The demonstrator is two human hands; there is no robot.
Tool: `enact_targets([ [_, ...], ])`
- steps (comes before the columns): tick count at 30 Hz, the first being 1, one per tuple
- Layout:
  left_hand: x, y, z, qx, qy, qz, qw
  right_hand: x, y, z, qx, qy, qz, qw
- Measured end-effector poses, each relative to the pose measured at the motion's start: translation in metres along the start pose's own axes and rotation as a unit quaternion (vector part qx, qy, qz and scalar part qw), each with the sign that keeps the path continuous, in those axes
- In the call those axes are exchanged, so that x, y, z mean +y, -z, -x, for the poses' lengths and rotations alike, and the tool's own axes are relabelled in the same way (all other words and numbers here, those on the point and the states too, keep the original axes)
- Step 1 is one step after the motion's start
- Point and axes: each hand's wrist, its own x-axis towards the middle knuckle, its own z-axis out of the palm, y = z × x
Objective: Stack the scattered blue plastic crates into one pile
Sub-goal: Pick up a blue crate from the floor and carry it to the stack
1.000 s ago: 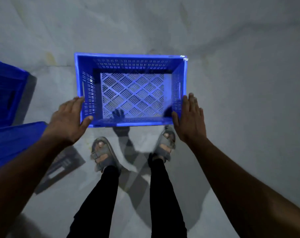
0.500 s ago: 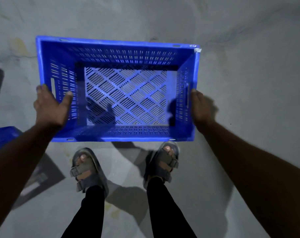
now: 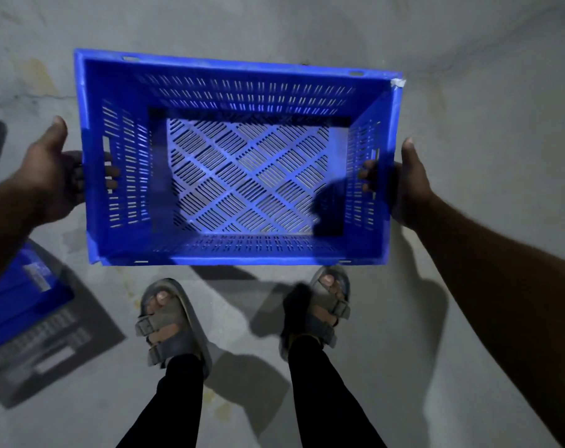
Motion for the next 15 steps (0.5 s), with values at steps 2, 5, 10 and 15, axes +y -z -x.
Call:
enact_targets([
  [2,0.002,0.001,0.002,-0.006,-0.005,0.009,1.0,-0.001,-0.004,0.003,-0.004,0.001,0.003,1.0],
  [5,0.006,-0.002,0.019,-0.032,-0.005,0.018,0.999,-0.006,-0.001,0.017,-0.014,-0.015,-0.008,1.0],
  [10,0.025,0.004,0.091,-0.084,-0.012,0.07,0.994,-0.04,0.0,0.087,-0.025,-0.041,0.014,0.999],
  [15,0.067,0.02,0.199,-0.093,0.004,0.102,0.99,-0.099,-0.006,0.196,-0.031,-0.054,0.037,0.997],
])
